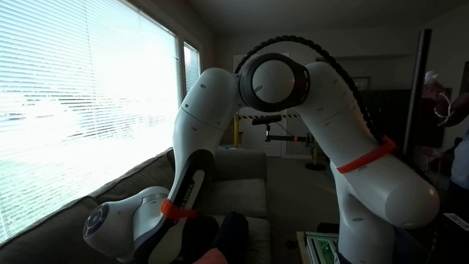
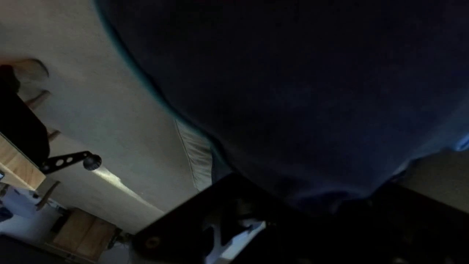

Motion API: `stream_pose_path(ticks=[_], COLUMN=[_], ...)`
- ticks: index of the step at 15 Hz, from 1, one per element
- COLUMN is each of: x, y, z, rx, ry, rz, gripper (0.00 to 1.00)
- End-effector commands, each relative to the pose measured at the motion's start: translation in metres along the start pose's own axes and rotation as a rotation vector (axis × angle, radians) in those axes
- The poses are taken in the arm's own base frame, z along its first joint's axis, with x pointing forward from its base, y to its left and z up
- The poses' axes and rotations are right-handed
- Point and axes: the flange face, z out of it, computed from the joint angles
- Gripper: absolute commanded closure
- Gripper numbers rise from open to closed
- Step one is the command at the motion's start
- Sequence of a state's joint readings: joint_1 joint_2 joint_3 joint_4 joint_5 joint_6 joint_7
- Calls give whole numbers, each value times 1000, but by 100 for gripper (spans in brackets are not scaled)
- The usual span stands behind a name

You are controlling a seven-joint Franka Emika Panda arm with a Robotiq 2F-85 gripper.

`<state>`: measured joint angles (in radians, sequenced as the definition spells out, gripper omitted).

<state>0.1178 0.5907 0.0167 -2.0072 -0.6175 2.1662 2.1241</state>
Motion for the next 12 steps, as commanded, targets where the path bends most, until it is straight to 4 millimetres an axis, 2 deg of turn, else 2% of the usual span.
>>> stream_pose_path(ticks=[1,6,9,12], x=[16,46,51,50], y=[-7,-24,-31,-32], z=[-24,-61,-74,-85], rx=[-22,83,160,272], ry=[-192,-405,-501,-484], rz=[12,-43,-139,-281], gripper=[98,98,98,98])
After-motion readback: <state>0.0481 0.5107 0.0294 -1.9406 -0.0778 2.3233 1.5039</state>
